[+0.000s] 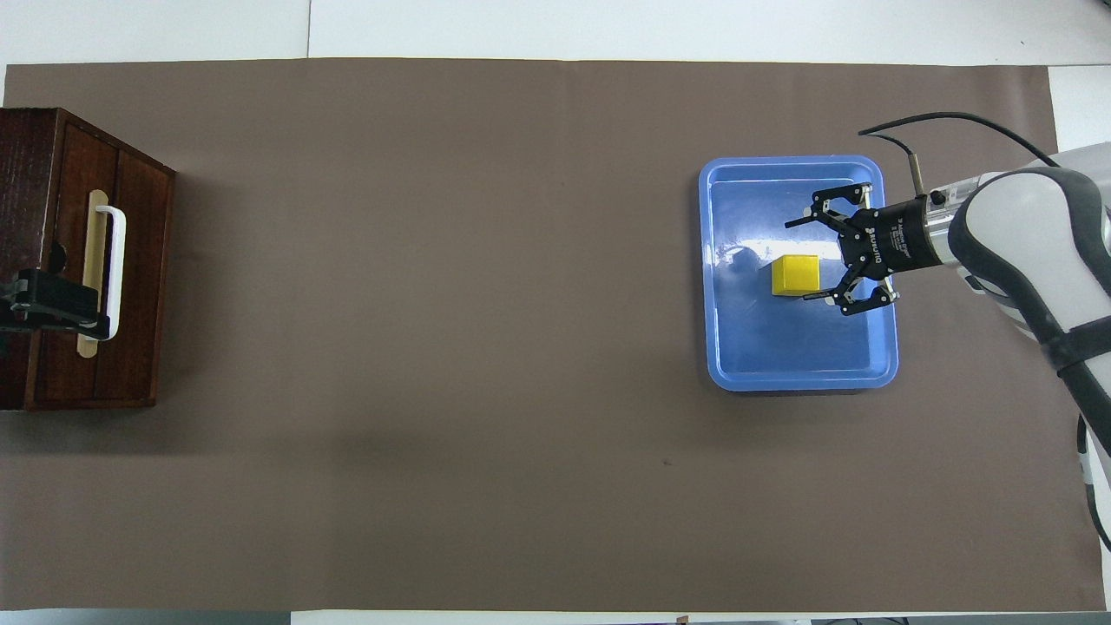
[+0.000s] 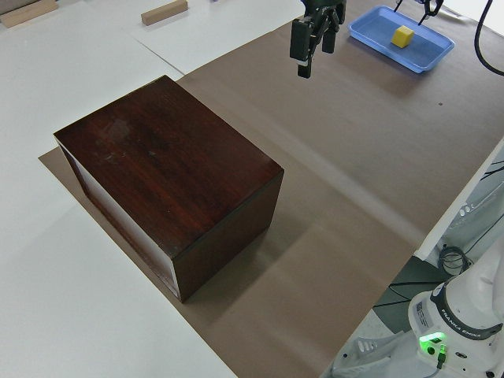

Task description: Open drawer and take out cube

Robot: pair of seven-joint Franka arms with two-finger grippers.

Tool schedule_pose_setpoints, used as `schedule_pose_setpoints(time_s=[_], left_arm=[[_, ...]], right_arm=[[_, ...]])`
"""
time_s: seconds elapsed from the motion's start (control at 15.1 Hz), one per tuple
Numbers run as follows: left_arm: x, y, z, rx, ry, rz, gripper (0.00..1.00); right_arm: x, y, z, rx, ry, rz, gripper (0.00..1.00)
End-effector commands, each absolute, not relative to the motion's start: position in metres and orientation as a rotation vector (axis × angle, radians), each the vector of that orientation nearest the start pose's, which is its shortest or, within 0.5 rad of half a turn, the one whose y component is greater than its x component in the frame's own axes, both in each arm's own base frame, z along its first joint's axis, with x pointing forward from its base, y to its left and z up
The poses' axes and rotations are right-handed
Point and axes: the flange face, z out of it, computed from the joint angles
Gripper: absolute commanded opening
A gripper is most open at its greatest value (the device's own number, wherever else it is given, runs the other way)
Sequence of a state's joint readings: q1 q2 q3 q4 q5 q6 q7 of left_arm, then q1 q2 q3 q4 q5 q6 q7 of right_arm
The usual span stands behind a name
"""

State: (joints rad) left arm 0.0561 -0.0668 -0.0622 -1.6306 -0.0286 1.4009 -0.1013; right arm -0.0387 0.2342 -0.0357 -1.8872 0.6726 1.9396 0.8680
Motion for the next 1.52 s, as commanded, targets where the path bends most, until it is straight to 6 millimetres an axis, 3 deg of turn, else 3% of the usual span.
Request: schedule_pose_setpoints(time_s=[0.0,0.33,0.46,0.66,0.73,0.79,0.93,1.06,1.13,1.19,1.46], left_arm=[[0.510,-0.010,0.628,-3.155,-0.160,0.268,1.00],[0.512,-0.011,0.626,-3.158,-0.154,0.251,1.00],[0.515,-0.011,0.624,-3.163,-0.107,0.224,1.00],[0.518,-0.011,0.619,-3.163,-0.112,0.239,1.00],[0.519,-0.011,0.615,-3.162,-0.114,0.260,1.00],[0.527,-0.007,0.598,-3.155,-0.124,0.330,1.00],[0.532,-0.005,0.593,-3.151,-0.127,0.369,1.00],[0.534,-0.004,0.592,-3.154,-0.128,0.348,1.00],[0.531,-0.004,0.589,-3.153,-0.124,0.357,1.00],[0.525,-0.006,0.600,-3.157,-0.124,0.312,1.00],[0.525,-0.007,0.604,-3.162,-0.125,0.261,1.00]], right_arm=[[0.590,-0.003,0.432,-2.222,1.484,0.477,1.00],[0.582,0.005,0.544,-2.518,1.326,0.309,1.00],[0.564,0.026,0.592,-2.648,1.157,0.207,1.00],[0.538,0.040,0.627,-2.916,0.842,0.073,1.00],[0.532,0.036,0.632,-2.999,0.656,0.057,1.00],[0.529,0.031,0.634,-3.059,0.477,0.053,1.00],[0.521,0.020,0.635,-3.169,0.113,0.062,1.00],[0.509,0.010,0.616,-3.167,-0.135,0.091,1.00],[0.509,0.002,0.609,-3.165,-0.175,0.041,1.00],[0.513,-0.004,0.607,-3.166,-0.181,0.017,1.00],[0.520,-0.012,0.609,-3.164,-0.142,0.088,1.00]])
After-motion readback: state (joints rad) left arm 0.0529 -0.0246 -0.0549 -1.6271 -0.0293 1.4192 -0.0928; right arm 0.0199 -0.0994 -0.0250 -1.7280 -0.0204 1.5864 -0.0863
